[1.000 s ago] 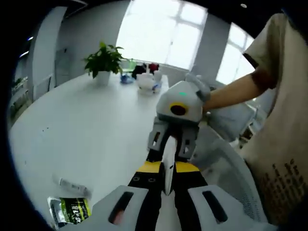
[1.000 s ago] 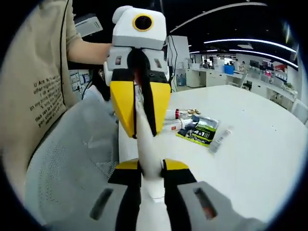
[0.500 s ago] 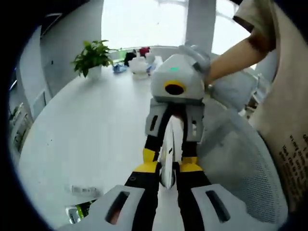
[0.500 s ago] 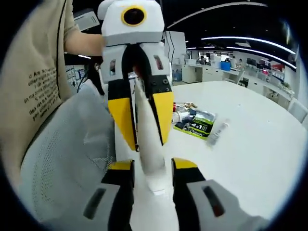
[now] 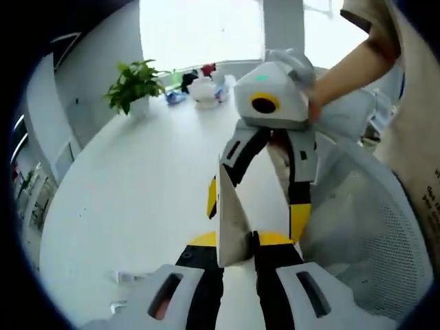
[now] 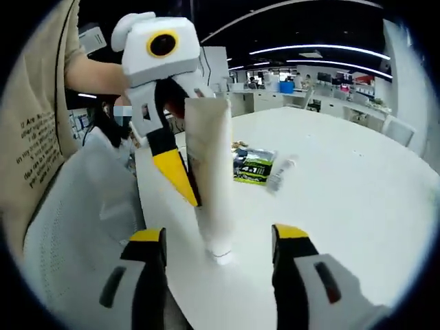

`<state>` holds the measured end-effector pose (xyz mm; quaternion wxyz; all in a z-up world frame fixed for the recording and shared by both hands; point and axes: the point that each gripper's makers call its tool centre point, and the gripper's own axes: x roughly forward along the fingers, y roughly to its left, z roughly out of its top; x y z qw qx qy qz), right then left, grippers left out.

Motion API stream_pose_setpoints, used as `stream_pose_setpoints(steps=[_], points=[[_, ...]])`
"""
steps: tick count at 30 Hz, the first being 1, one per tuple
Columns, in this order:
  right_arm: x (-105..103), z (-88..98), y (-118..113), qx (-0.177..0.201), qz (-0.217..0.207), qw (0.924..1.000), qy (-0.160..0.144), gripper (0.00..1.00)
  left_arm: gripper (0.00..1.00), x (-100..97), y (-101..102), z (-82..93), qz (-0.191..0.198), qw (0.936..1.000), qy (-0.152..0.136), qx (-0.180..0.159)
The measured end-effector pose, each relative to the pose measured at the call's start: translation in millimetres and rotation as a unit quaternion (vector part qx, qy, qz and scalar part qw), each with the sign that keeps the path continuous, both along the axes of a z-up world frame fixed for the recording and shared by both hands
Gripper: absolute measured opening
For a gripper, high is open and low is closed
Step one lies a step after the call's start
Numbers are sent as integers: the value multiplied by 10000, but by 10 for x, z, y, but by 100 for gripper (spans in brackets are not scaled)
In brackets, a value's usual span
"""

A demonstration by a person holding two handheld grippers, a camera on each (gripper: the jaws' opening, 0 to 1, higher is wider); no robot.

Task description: Arrange the skincare products in the storage area until every visible bottle or jar stands upright without overlapping.

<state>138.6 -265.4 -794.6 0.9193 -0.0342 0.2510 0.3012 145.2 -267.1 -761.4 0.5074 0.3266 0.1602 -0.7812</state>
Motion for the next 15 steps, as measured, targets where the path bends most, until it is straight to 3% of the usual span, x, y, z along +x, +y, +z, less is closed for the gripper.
stream_pose_setpoints(steps=[3,15], points=[[-7,-3,-60,27,-192,9998,10,62,12,90,-57,-14,6,9999,-141,-47],[9,113,-195,305,-943,9950,-155,70,12,509,-330,-14,73,9997,-203,-102]])
